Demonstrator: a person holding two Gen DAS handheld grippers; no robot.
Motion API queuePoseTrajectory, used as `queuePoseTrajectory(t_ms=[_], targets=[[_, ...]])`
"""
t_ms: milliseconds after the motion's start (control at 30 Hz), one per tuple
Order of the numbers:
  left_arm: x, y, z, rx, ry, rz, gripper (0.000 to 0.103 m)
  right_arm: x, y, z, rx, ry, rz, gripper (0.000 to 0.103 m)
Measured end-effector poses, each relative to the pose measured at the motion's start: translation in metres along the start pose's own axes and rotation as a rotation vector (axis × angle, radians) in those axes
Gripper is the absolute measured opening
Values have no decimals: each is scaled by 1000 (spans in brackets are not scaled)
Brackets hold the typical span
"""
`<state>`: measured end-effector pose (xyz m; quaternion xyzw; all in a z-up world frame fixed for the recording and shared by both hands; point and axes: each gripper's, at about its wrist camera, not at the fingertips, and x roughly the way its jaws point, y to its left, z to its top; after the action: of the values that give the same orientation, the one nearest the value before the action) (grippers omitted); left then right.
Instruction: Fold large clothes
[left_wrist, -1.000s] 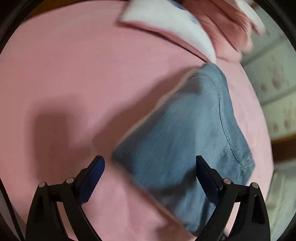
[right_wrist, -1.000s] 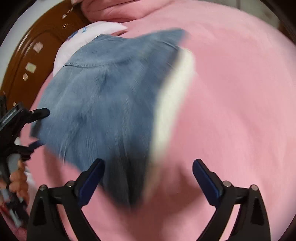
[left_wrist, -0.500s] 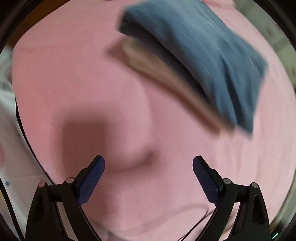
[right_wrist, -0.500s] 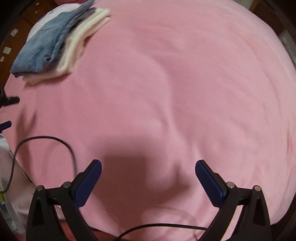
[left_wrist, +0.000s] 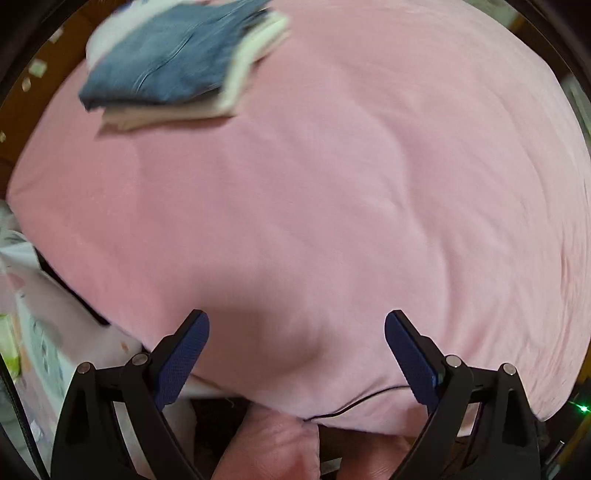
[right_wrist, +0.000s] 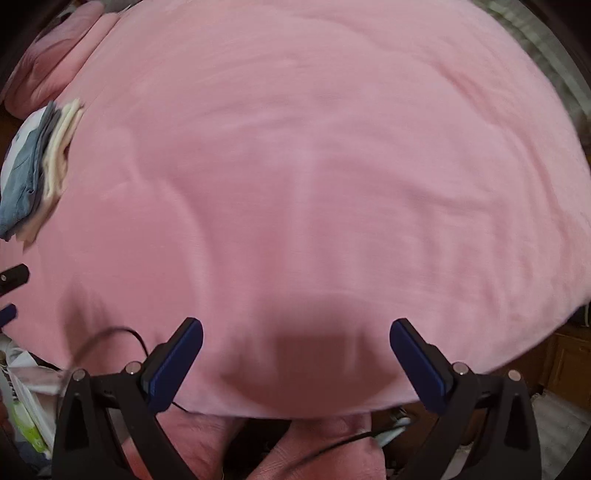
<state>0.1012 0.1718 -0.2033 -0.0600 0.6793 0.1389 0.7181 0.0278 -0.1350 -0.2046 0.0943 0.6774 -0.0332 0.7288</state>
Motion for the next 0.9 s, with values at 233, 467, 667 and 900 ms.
queuePoseTrajectory(t_ms=[233,467,667,900], targets=[[-41,-123,-75,168,33,-58,95,-61,-138,-8,79,-57,-81,101],[-93,-209,-115,335,-106,-14,95,-88,-211,-2,257,55,-80,102],[-152,-230,-133,391,-266,-27,95,-122,-189,-8,131,-8,-32,102],[-193,-225,-160,399,-297,-42,95,-181,-140,-22,-91,-168,-7,102]])
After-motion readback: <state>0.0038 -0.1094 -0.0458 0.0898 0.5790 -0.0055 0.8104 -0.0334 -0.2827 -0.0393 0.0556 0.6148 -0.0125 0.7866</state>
